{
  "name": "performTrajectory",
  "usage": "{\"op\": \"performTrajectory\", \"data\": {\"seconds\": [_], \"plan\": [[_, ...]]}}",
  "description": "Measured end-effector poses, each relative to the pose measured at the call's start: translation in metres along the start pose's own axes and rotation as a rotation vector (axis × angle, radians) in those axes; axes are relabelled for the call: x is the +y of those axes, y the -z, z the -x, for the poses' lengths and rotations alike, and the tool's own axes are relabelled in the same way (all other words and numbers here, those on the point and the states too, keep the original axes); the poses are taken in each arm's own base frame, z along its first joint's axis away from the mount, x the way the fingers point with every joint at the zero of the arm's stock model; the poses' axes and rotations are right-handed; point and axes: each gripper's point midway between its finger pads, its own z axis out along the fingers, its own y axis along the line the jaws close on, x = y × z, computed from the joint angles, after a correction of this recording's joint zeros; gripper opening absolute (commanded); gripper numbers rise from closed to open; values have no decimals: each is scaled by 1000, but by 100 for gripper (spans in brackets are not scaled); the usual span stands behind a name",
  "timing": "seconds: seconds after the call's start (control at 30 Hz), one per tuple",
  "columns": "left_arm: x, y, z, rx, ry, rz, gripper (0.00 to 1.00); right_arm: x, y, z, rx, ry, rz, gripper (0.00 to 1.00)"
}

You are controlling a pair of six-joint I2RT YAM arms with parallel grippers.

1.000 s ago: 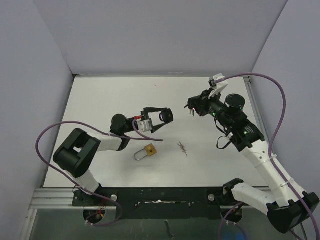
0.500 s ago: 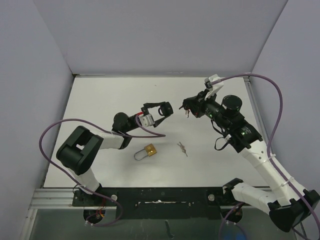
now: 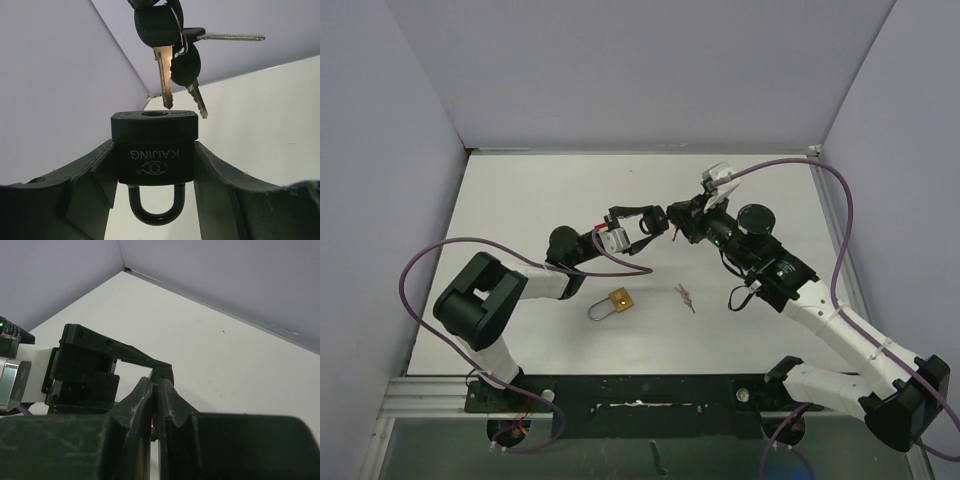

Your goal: Unlock with the key

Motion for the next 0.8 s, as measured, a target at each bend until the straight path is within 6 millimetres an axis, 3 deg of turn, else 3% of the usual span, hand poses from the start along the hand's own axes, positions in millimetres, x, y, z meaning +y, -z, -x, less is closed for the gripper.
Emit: {"op": "performTrajectory", "data": {"seconds": [0.8], "plan": [[-6,1,1,-5,9,-28,0,-10,2,8,-178,82,-62,0]]}}
